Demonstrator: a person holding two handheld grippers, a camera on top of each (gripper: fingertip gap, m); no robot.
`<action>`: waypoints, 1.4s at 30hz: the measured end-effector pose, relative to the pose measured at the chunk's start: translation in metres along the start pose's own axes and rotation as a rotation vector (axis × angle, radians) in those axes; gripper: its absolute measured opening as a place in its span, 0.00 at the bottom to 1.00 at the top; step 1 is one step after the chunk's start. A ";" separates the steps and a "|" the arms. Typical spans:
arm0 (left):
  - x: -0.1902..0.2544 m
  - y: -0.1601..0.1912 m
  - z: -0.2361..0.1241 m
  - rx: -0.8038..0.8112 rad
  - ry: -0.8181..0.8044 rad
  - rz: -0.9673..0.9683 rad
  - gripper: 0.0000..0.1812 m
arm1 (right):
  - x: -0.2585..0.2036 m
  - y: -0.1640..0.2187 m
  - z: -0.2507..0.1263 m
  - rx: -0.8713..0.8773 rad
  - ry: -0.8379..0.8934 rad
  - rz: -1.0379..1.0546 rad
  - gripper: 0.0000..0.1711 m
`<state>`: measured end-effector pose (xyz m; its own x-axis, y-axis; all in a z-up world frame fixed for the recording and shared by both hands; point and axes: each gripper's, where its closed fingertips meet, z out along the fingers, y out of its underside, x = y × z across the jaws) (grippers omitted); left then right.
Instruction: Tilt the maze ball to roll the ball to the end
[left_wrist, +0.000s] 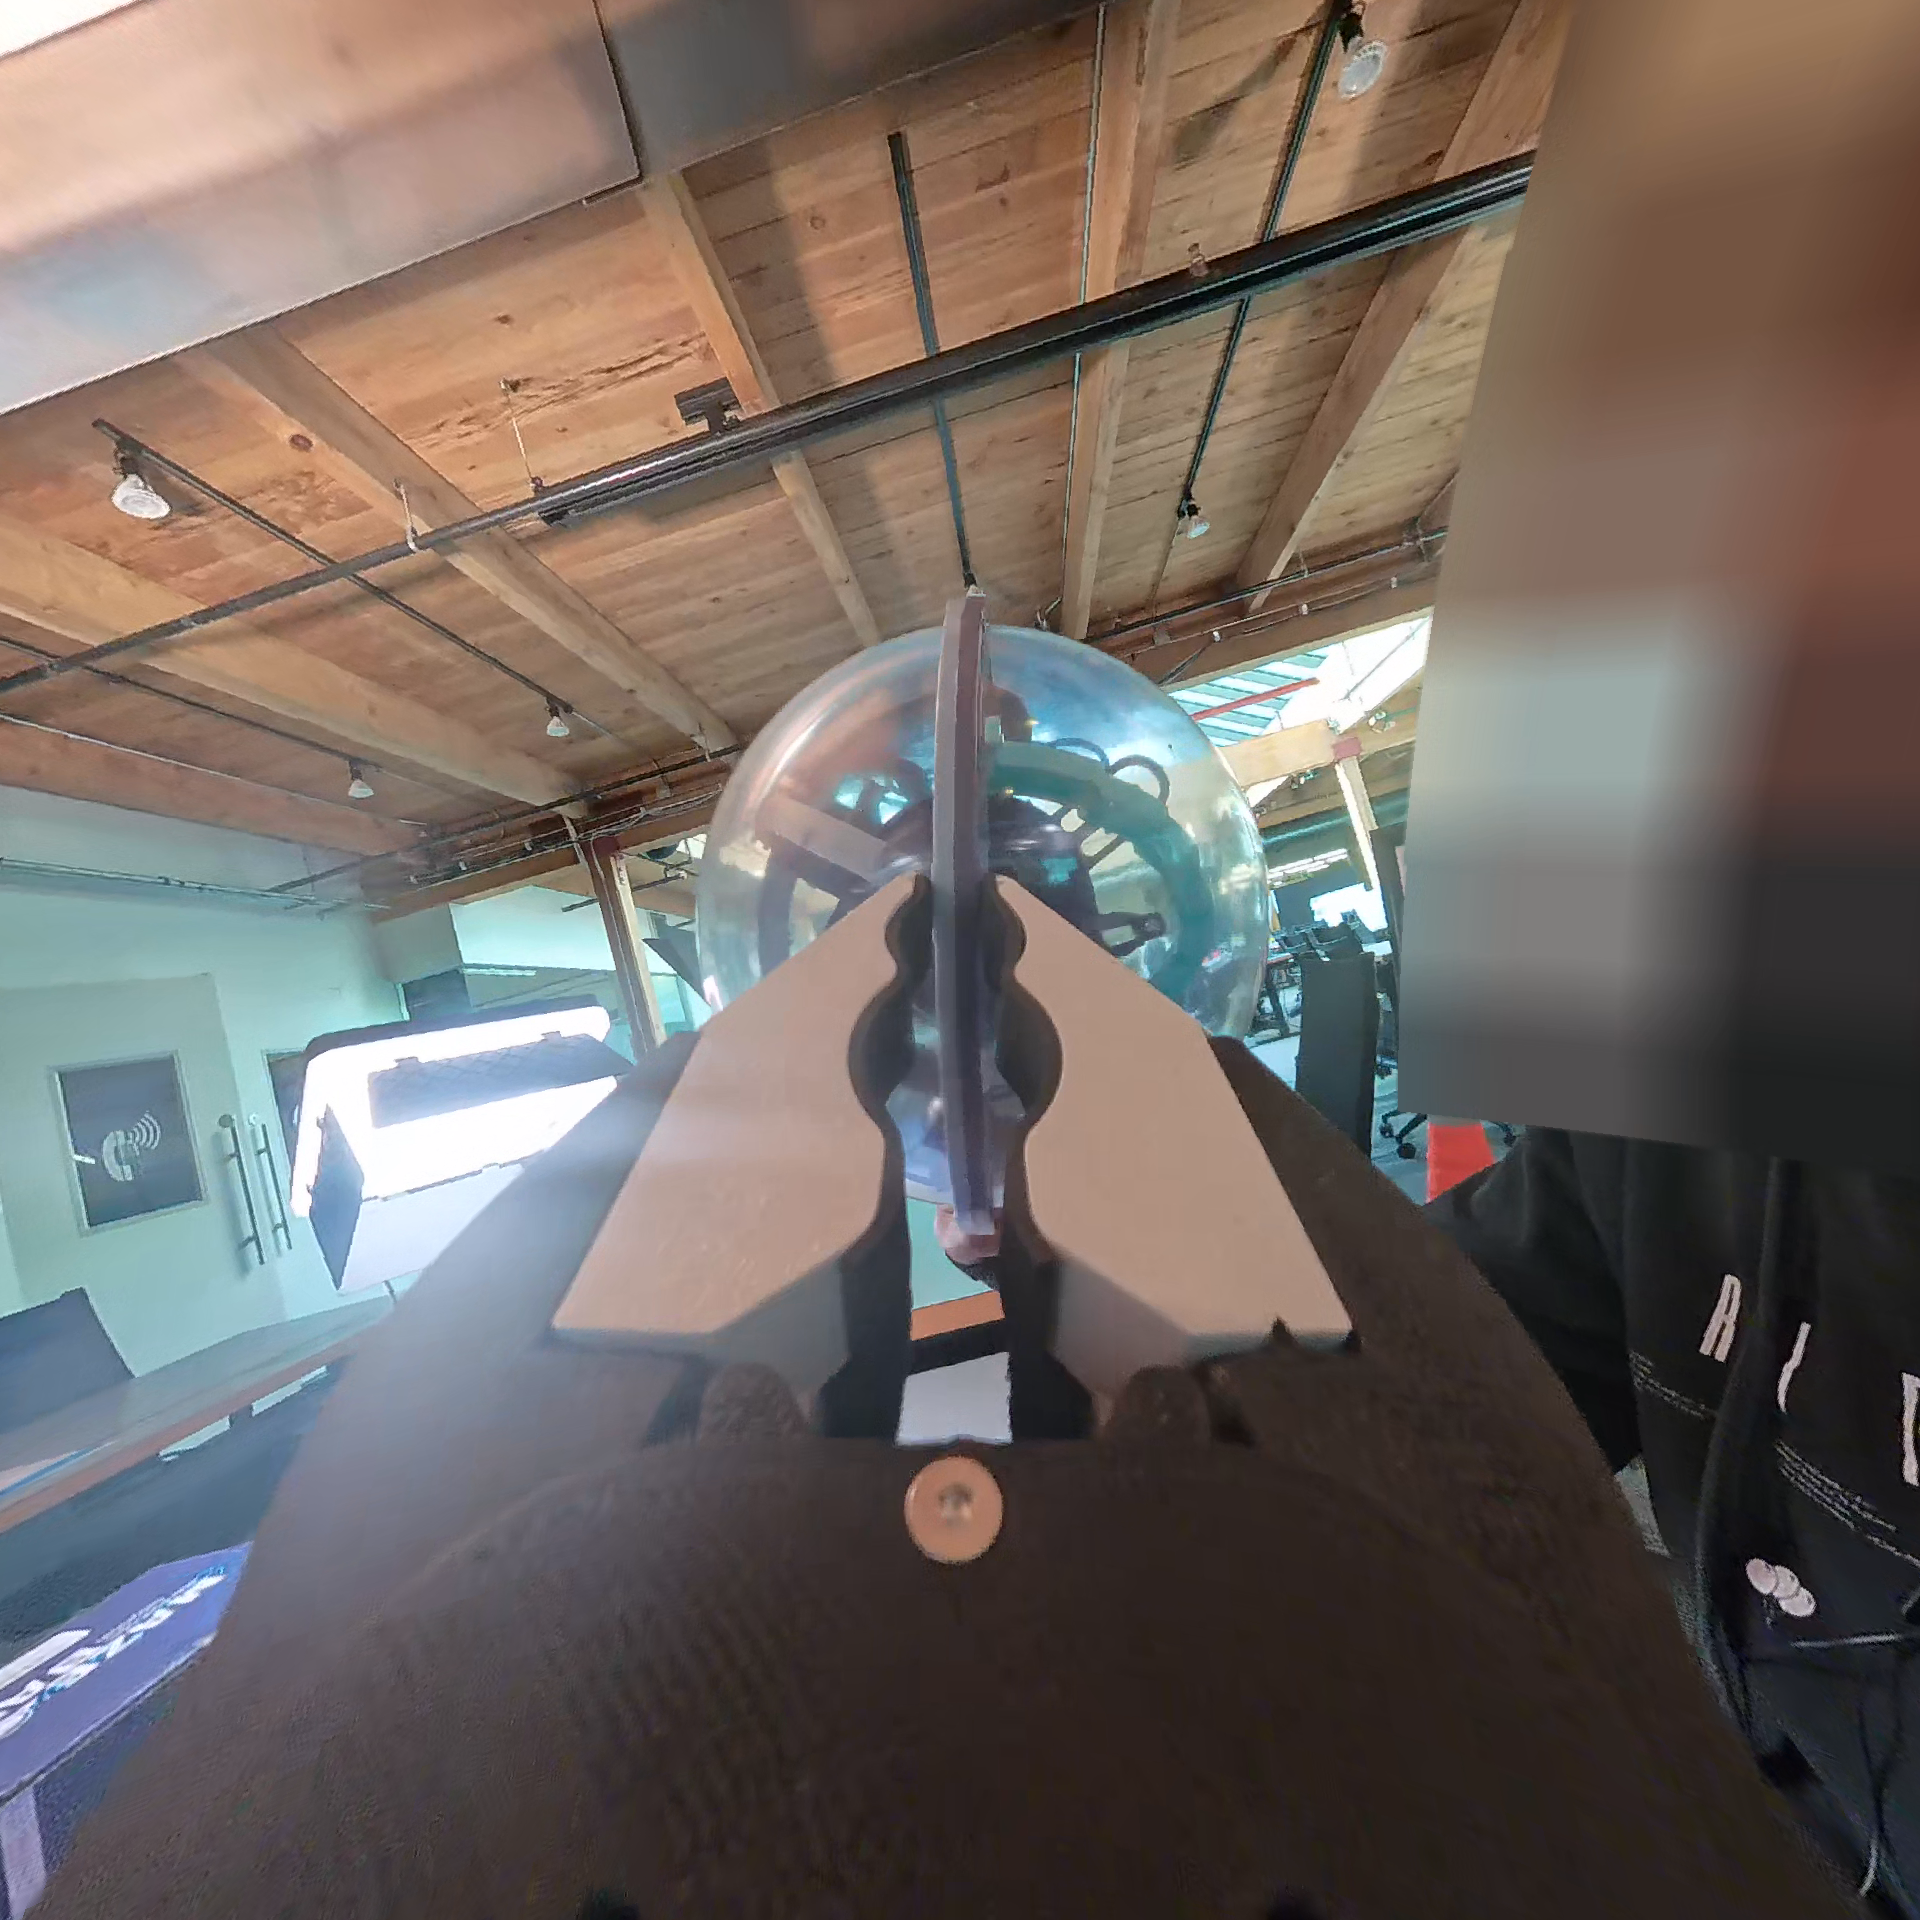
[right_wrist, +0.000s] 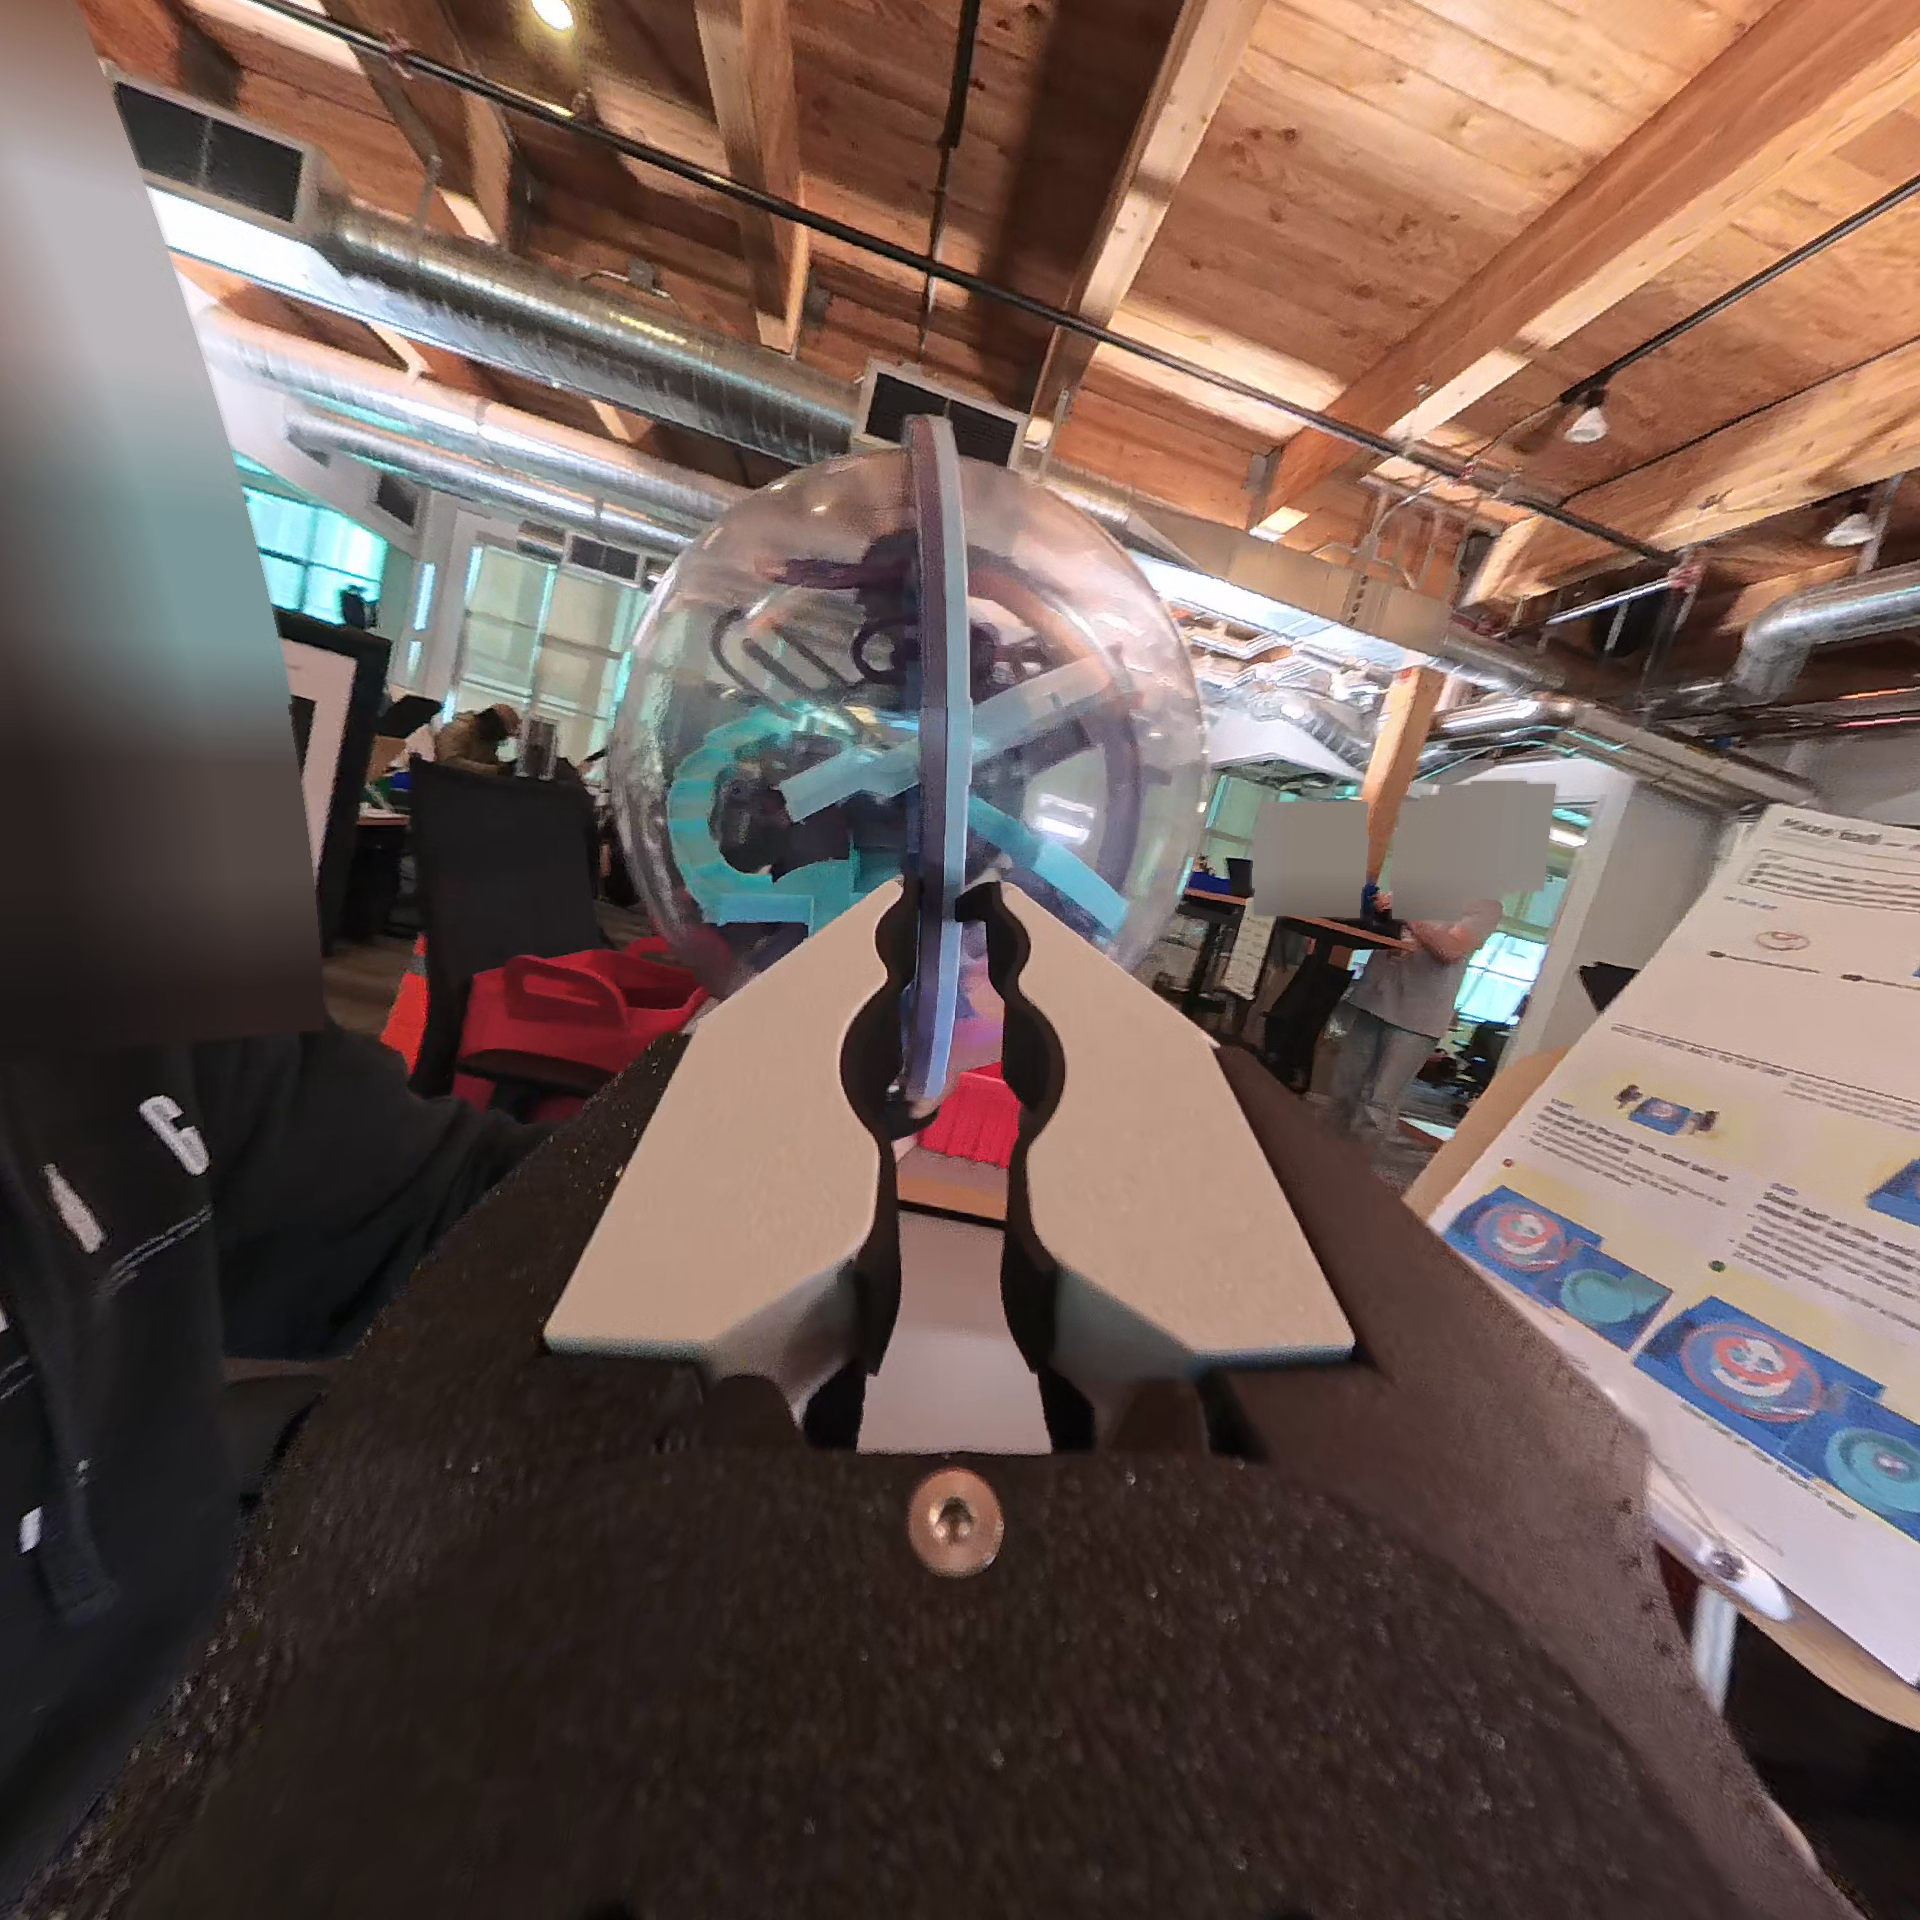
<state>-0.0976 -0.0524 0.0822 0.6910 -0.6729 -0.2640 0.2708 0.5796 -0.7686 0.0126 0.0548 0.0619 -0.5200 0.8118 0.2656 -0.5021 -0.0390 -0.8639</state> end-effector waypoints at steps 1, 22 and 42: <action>-0.002 0.002 -0.001 -0.006 -0.012 -0.004 0.04 | -0.002 0.001 0.000 -0.007 -0.018 0.010 0.06; -0.018 0.018 0.024 -0.192 -0.119 0.008 0.05 | 0.030 -0.040 -0.010 -0.059 0.022 0.070 0.04; -0.018 0.019 -0.012 -0.187 -0.144 0.001 0.05 | 0.030 -0.012 0.010 -0.082 -0.009 0.066 0.04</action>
<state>-0.1128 -0.0349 0.0652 0.7834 -0.5919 -0.1895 0.1503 0.4764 -0.8663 -0.0035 0.0734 0.0846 -0.5566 0.8036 0.2107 -0.4083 -0.0437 -0.9118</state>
